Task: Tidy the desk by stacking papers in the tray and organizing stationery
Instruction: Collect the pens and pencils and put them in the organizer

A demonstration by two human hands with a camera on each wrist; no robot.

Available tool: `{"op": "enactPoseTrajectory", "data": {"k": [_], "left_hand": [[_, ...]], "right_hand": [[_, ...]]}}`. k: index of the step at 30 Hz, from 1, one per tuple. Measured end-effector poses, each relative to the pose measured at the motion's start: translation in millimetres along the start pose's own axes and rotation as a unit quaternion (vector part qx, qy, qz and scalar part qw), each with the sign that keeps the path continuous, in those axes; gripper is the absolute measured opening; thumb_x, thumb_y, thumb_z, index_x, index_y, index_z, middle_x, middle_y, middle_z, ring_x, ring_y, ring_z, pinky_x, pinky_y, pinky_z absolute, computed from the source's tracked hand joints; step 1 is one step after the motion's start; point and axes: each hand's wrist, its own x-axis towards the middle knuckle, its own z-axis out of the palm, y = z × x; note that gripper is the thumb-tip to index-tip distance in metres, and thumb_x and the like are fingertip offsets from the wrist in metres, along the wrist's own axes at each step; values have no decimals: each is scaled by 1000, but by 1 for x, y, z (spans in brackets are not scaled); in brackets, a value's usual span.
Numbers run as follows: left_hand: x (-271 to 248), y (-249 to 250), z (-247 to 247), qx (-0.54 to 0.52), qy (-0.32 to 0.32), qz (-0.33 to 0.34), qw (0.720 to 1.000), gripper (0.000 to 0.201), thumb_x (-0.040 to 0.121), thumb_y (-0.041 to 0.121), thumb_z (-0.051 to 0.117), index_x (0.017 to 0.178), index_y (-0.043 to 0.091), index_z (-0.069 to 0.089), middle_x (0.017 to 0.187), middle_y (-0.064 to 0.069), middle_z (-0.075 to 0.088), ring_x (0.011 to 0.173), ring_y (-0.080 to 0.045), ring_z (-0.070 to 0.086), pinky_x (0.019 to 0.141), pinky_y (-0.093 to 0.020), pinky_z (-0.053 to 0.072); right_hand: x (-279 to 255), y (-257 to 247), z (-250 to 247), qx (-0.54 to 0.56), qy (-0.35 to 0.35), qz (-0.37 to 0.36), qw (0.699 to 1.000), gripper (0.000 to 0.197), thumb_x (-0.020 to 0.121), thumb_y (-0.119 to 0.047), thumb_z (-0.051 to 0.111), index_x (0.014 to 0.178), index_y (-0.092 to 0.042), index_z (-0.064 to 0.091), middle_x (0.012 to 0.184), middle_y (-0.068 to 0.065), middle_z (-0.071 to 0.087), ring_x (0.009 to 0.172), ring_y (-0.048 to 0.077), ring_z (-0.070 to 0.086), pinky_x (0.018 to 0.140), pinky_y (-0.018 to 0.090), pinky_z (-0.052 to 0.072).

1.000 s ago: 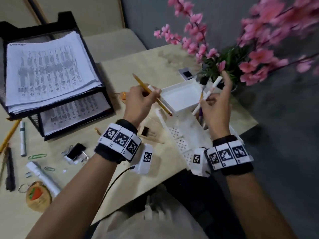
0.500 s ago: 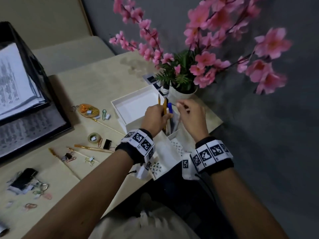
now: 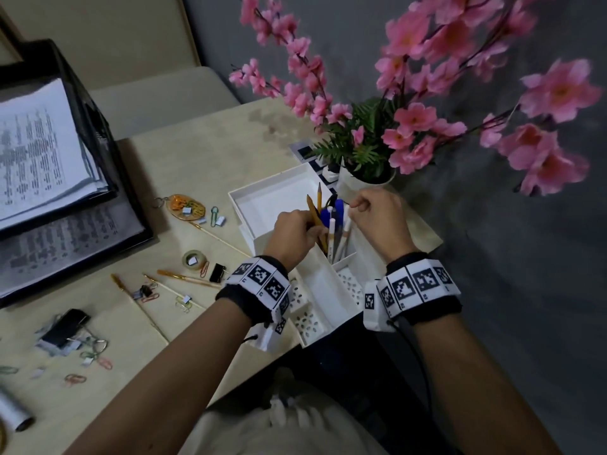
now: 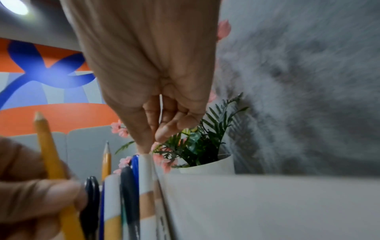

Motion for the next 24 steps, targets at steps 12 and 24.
{"op": "enactPoseTrajectory", "data": {"k": [12, 24], "left_hand": [[4, -14, 20, 92, -62, -34, 993, 21, 93, 11, 48, 90, 0, 66, 94, -17, 69, 85, -31, 66, 82, -40, 54], [-64, -132, -108, -191, 121, -200, 954, 25, 90, 6, 51, 69, 12, 63, 55, 4, 63, 39, 3, 55, 45, -10, 43]], "right_hand": [[-6, -13, 13, -6, -2, 38, 999, 20, 91, -2, 48, 92, -1, 68, 97, 13, 68, 83, 16, 55, 74, 18, 38], [-45, -132, 116, 25, -207, -40, 977, 21, 87, -3, 45, 93, 0, 65, 98, 18, 67, 94, 29, 60, 80, 31, 46]]}}
